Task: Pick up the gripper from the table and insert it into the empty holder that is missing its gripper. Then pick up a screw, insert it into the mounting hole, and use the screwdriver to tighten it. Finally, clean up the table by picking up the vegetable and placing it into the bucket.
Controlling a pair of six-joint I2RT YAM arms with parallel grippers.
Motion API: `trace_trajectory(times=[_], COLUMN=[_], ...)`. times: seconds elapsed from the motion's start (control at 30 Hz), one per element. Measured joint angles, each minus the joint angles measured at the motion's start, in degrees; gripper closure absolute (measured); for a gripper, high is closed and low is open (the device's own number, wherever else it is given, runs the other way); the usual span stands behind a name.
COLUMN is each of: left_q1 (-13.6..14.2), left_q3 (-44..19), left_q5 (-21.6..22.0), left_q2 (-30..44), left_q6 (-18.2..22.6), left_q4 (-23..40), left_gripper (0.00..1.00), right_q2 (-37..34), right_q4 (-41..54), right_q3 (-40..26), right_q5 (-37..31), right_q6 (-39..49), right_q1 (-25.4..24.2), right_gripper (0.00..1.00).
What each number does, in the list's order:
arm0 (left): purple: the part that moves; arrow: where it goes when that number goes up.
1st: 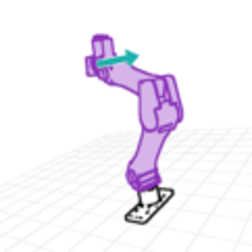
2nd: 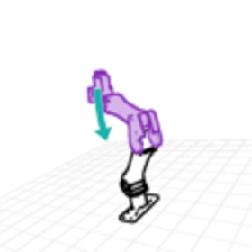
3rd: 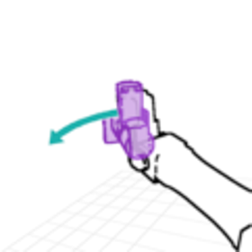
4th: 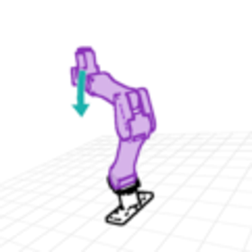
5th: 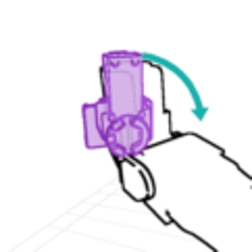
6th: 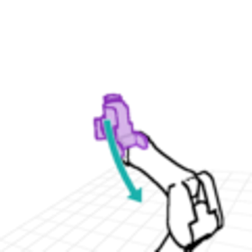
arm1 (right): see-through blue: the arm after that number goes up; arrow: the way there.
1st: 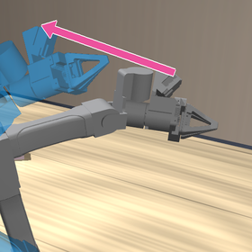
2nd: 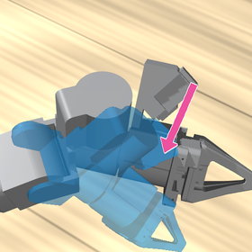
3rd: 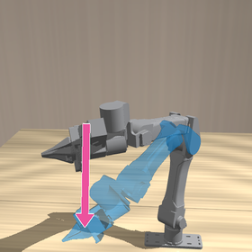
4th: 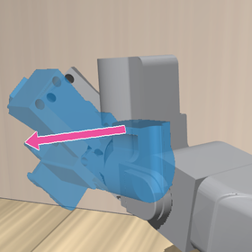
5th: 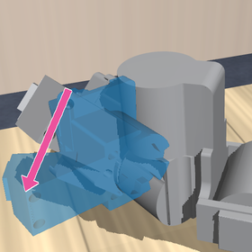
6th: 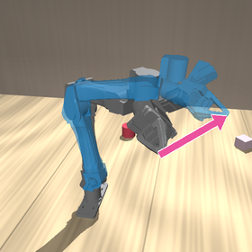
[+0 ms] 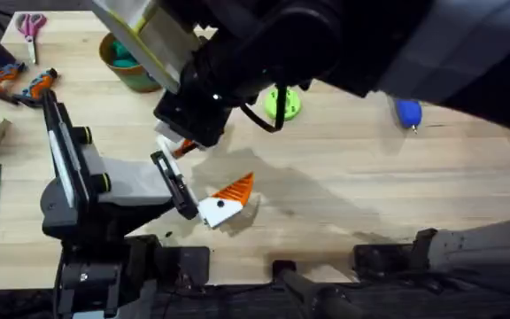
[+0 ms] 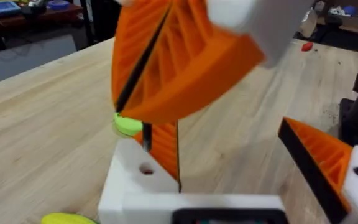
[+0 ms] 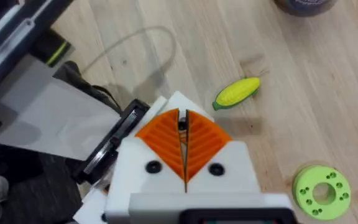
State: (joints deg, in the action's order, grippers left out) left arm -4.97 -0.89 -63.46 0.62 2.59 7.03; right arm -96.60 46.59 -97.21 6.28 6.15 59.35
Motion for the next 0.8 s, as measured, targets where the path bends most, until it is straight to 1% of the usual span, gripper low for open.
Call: trace_trajectory(times=[0.8], left_q1=[0.00], left_q3=[0.00], left_q5=[0.00], left_q2=[0.02], left_q6=[0.00], left_q4=[0.00], left_gripper=[0.015], right_q2=[-0.18], right_q4=[-0.39], right_q3=[0.42], right_q5=[0.00], right_q6=[-0.18], right_q1=[0.00], right_gripper=[0.996])
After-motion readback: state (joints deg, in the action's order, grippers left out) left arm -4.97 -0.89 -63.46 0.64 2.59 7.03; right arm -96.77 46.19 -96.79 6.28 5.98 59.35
